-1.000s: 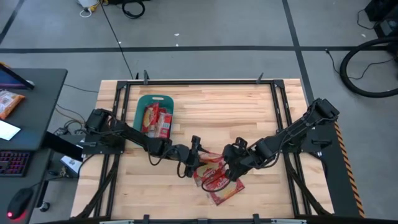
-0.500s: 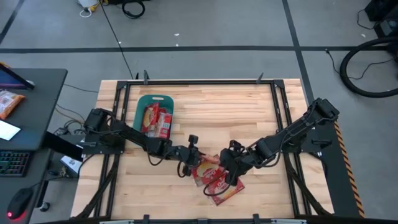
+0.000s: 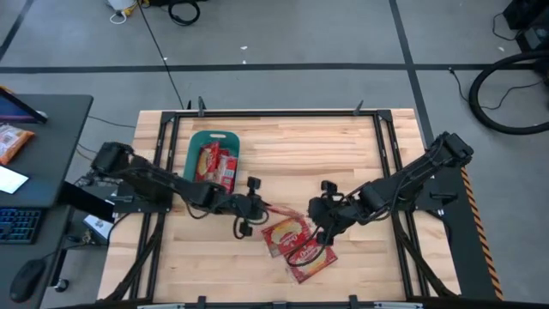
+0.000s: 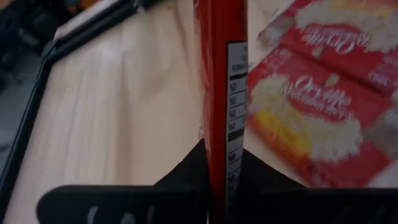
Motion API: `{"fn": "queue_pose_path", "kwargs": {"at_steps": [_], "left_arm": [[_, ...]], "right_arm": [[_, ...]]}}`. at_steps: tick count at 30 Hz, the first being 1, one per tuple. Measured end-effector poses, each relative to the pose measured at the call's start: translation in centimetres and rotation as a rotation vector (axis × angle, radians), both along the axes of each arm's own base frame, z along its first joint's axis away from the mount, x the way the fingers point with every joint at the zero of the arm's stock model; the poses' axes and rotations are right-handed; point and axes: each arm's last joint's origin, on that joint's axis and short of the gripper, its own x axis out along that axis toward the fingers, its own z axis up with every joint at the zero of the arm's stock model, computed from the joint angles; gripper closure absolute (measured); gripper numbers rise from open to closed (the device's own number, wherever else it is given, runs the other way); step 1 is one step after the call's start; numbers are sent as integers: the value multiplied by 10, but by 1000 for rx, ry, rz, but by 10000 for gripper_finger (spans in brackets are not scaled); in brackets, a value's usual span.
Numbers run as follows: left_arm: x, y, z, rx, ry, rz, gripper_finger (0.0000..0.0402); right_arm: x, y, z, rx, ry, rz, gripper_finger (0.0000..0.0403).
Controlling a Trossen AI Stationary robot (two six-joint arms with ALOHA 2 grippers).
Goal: Sort popcorn bags into baskets
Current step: Put the red popcorn bag into the green bin
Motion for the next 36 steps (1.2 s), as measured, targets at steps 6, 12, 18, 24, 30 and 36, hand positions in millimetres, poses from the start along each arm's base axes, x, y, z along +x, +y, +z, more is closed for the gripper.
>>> {"fn": "queue_pose_path", "kwargs": {"at_steps": [6,12,18,24,30,36], "left_arm": [[-33,10,32,-100,33,140,367],[-72,19,72,-314,-54,274,365],[-118,44,97,-486,-123,584,364],[-150,68,102,-530,-4,899,364],[-157,84,97,-586,143,1032,364],[-158,104,85,-592,311,1189,364]], "right_arm": [[-12,-13,16,-218,-67,-69,327],[-15,-32,10,-460,-7,-142,328],[-9,-60,-5,-503,92,-161,328],[-3,-89,-25,-527,145,-166,328],[9,-111,-42,-515,90,-83,328],[17,-125,-50,-463,8,16,328]]}}
